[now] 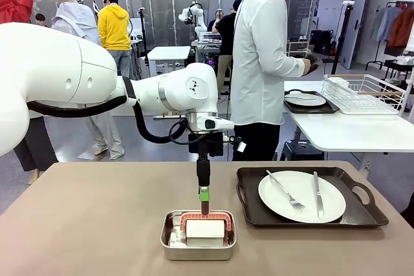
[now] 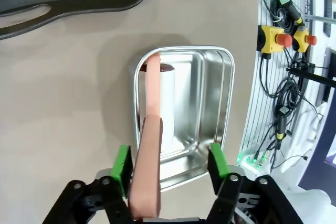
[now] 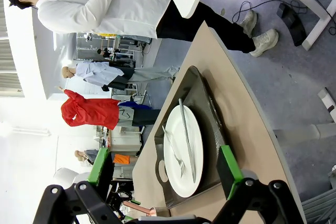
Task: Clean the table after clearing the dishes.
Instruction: When the left (or right) Handle tray is removed, use the left hand (or right hand) to clean the left (or right) side of the table with the Lint Roller.
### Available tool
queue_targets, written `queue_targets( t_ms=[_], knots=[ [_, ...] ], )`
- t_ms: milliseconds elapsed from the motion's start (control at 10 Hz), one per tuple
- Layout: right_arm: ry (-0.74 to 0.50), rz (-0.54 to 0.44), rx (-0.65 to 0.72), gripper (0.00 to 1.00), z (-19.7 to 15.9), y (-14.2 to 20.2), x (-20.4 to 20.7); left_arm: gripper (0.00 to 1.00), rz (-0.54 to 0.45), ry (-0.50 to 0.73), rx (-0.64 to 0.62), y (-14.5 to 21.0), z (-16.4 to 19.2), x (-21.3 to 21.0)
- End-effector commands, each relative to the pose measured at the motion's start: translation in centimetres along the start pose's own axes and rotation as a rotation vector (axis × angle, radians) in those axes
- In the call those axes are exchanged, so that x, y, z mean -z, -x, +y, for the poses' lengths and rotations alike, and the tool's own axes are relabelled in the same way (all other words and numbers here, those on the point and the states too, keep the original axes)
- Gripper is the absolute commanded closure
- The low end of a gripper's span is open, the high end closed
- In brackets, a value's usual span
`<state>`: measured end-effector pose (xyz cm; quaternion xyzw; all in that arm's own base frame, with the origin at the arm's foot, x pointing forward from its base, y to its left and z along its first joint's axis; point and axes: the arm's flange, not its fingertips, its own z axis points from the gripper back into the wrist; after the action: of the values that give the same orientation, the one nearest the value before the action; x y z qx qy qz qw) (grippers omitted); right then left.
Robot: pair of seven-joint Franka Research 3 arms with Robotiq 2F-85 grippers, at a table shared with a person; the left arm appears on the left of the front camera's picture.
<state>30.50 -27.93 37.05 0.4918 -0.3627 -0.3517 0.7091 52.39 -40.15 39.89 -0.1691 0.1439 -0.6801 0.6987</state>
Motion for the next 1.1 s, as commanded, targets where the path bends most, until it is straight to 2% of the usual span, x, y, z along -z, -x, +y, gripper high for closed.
queue_targets(
  t_ms=[0,200,300,400,700,800,1000],
  knots=[
    [-0.016,-0.009,0.014,0.00,0.2,0.0,-0.1,1.00,0.002,0.020,-0.020,0.4,-0.9,0.4],
    [-0.016,-0.009,0.014,0.00,0.2,0.0,-0.1,1.00,-0.014,0.017,-0.003,0.3,-1.1,0.2],
    [-0.016,-0.009,0.014,0.00,0.2,0.0,-0.1,0.97,-0.016,0.015,-0.020,0.4,-1.2,0.1],
    [-0.016,-0.009,0.014,0.00,0.2,0.0,-0.1,1.00,-0.018,0.008,-0.029,0.4,-1.2,0.0],
    [-0.016,-0.009,0.014,0.00,0.2,0.0,-0.1,1.00,-0.028,-0.032,-0.040,0.7,-2.7,-0.9],
    [-0.016,-0.009,0.014,0.00,0.2,0.0,-0.1,1.00,-0.029,-0.047,-0.099,1.2,-3.8,-1.1],
    [-0.016,-0.009,0.014,0.00,0.2,0.0,-0.1,1.00,-0.126,-0.179,-0.249,4.2,-7.6,-4.6]
  ],
)
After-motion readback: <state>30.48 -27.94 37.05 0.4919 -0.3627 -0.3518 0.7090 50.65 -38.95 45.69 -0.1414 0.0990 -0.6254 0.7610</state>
